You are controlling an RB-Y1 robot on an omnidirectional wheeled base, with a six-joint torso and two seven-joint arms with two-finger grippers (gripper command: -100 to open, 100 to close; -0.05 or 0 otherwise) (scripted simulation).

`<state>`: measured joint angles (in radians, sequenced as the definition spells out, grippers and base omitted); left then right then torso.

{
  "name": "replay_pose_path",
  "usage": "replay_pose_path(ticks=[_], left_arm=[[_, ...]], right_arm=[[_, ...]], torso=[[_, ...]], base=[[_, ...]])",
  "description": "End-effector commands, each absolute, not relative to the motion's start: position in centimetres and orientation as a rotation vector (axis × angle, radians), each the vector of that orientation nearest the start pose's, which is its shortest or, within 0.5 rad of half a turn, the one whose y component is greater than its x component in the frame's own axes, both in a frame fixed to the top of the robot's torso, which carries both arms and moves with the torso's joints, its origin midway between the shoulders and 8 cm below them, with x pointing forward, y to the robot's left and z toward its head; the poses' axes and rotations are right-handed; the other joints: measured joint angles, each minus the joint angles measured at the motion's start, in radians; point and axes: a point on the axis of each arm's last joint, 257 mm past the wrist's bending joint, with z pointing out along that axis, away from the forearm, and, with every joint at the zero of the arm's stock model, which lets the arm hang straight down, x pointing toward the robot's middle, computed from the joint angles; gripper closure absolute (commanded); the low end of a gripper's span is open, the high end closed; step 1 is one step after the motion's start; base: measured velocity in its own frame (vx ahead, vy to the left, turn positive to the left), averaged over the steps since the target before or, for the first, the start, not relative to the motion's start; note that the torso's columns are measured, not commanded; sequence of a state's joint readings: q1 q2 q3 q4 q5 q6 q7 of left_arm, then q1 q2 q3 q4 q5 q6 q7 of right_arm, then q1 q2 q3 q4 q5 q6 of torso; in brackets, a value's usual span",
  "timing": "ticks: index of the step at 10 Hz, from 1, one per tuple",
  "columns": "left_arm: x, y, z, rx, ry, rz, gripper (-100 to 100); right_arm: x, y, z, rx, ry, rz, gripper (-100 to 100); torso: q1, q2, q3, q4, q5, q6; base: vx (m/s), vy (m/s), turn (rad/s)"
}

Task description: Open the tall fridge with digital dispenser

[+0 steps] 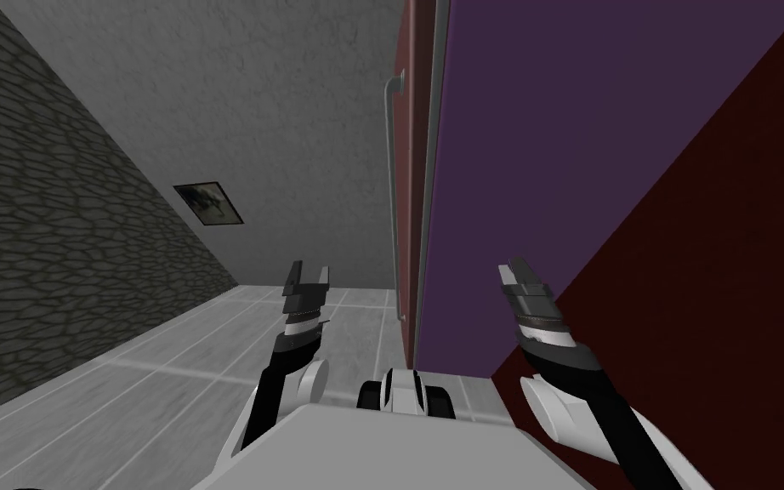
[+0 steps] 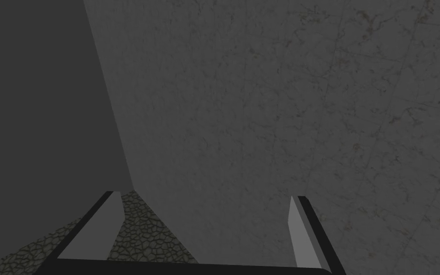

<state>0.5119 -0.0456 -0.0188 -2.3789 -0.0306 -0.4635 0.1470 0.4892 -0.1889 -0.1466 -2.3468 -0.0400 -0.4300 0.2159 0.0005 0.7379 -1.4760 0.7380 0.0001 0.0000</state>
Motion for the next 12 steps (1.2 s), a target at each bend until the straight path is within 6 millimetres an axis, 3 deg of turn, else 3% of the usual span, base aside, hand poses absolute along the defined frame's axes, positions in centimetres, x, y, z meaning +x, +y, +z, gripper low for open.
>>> replay_pose_path(ticks=[1,12], left_arm=[[32.9,27.4,5.8,-0.683,0.515,-1.442,0],[32.9,27.4,5.8,-0.683,0.515,-1.442,0]], right_arm=[[34.2,-31.0,5.0,0.385,0.832,0.892,-100],[36.0,-34.1,3.2,0.197,1.11,0.448,-100]], torso=[[-0.001,0.0,0.0,0.0,0.0,0.0],[0.0,0.0,0.0,0.0,0.0,0.0]], base=[[-0.005,0.044,0.03],[0.002,0.053,0.033]])
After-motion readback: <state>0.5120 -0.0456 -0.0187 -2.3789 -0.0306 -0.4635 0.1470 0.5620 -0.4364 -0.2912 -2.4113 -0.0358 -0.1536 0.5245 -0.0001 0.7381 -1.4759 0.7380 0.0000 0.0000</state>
